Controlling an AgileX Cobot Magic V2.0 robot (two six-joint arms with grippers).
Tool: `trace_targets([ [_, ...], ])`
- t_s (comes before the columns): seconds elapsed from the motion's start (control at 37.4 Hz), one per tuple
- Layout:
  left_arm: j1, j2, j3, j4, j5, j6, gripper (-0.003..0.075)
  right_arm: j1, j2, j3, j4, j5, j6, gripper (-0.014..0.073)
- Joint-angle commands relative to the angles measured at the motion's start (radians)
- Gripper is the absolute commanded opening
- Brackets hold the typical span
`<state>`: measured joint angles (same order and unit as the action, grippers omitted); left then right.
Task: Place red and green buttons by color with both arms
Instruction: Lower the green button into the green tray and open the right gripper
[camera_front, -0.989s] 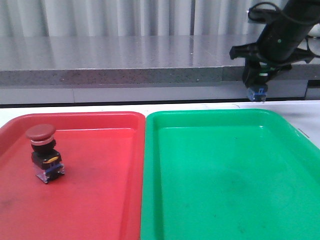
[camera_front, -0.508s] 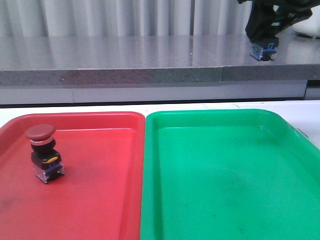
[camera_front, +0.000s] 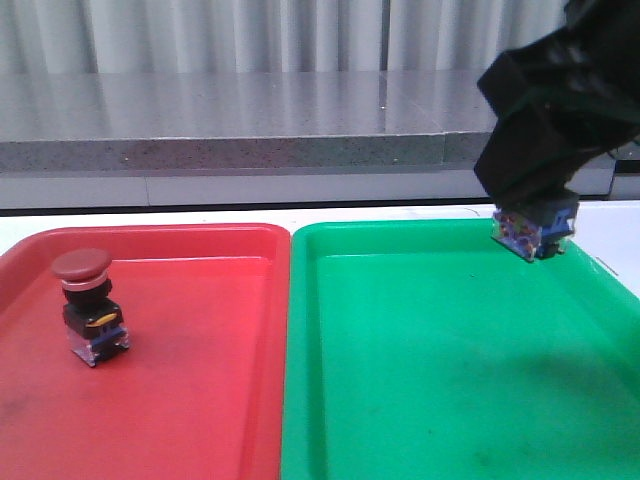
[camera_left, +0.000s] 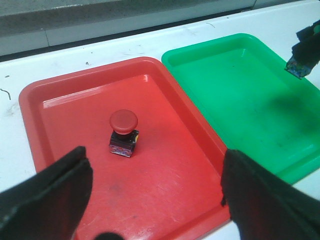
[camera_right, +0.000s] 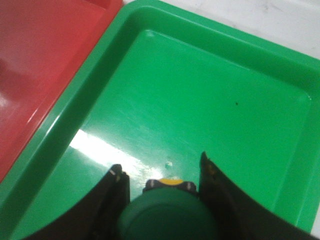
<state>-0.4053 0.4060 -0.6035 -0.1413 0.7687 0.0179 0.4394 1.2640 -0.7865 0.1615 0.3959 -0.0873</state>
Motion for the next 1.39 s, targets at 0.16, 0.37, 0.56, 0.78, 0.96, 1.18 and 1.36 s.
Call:
trace_targets([
  [0.16,0.004,0.007,-0.027,-0.015,-0.075,-0.008,0.0526,0.003,0.086,0.0,-0.037,-0.193,-0.013,0.0255],
  [0.37,0.004,0.007,-0.027,-0.015,-0.075,-0.008,0.0526,0.003,0.182,0.0,-0.05,-0.302,-0.013,0.0255],
  [0.56,0.004,0.007,-0.027,-0.015,-0.075,-0.008,0.0526,0.003,0.243,0.0,-0.05,-0.366,-0.013,0.0255],
  [0.78,0.004,0.007,-0.027,-0.015,-0.075,-0.008,0.0526,0.003,0.305,0.0,-0.05,-0.429,-0.013,0.0255],
  [0.96,0.004,0.007,-0.027,-0.015,-0.075,-0.008,0.0526,0.003,0.323,0.0,-0.05,-0.429,-0.013,0.0258],
  [1.18,0.004,0.007,-0.027,-0.015,-0.075,-0.008,0.0526,0.003,0.323,0.0,-0.05,-0.42,-0.013,0.0274],
  [1.36,0.004,0.007,-0.027,-0.015,-0.075,-0.008,0.0526,0.003,0.323,0.0,-0.05,-0.41,-0.013,0.047],
])
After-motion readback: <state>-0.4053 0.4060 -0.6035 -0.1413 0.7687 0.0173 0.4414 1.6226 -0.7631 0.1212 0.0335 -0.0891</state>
